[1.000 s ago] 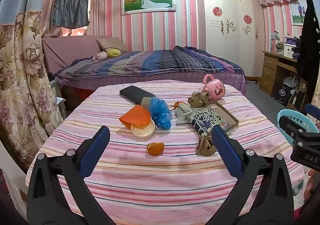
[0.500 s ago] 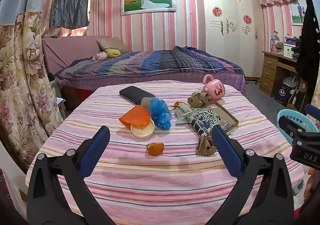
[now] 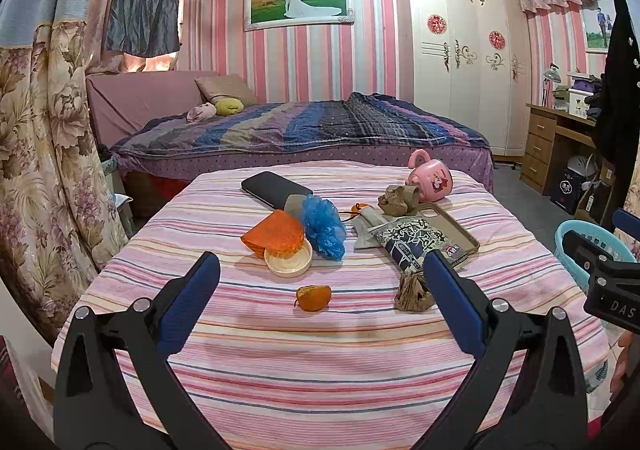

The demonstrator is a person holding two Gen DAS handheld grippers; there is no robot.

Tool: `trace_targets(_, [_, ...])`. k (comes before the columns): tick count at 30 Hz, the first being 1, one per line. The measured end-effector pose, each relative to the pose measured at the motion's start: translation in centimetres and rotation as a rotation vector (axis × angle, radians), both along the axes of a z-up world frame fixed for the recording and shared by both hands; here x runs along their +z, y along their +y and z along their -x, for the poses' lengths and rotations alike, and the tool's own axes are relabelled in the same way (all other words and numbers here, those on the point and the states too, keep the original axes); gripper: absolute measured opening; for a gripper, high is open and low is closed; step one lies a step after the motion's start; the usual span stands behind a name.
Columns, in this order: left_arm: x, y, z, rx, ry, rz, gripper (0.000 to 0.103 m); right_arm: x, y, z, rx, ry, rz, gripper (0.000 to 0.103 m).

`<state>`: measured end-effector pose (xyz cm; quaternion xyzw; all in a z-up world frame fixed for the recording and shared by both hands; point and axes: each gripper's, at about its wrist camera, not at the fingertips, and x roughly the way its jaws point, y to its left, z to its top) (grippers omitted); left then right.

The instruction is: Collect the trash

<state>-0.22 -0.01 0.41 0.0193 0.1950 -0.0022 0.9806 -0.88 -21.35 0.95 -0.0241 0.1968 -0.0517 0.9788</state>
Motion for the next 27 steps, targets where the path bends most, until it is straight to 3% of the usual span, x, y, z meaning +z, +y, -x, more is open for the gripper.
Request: trace_targets(27, [-0.51,0.52,-0.09,0.012,-0.007,-0.01,0.098,-0.45,-0.06,-0.54,-0.012,0.007,0.011,0.099])
